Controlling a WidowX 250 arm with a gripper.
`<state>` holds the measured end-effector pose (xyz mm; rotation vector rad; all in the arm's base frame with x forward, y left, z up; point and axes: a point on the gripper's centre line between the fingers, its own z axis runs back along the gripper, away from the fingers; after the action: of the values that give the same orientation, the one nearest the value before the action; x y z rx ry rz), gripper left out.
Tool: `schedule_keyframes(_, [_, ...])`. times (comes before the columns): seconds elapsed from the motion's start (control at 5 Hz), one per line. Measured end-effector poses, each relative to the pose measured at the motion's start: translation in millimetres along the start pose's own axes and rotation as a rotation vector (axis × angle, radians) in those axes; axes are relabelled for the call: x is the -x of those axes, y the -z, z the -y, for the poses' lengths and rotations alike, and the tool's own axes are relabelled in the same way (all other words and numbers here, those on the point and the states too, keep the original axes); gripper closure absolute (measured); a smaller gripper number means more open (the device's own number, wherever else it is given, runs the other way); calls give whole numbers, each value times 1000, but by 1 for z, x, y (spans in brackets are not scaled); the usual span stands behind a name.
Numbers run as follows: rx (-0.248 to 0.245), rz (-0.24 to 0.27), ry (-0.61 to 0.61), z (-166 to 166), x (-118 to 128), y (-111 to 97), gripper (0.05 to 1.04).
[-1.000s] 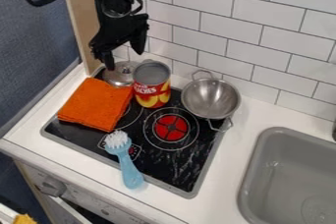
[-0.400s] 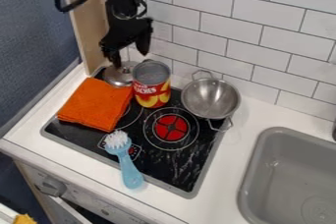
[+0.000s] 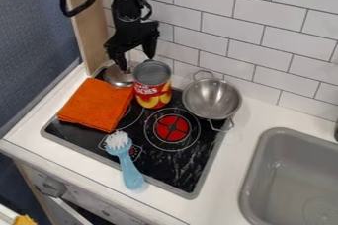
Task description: Move the tin off the stove
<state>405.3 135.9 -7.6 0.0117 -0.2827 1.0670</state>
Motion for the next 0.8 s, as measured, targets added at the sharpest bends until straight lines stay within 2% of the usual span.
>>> schedule_keyframes(0.4, [-97, -14, 137, -7, 45, 11, 83])
schedule_keyframes(0.8, [-91, -54, 234, -15, 89, 1, 83])
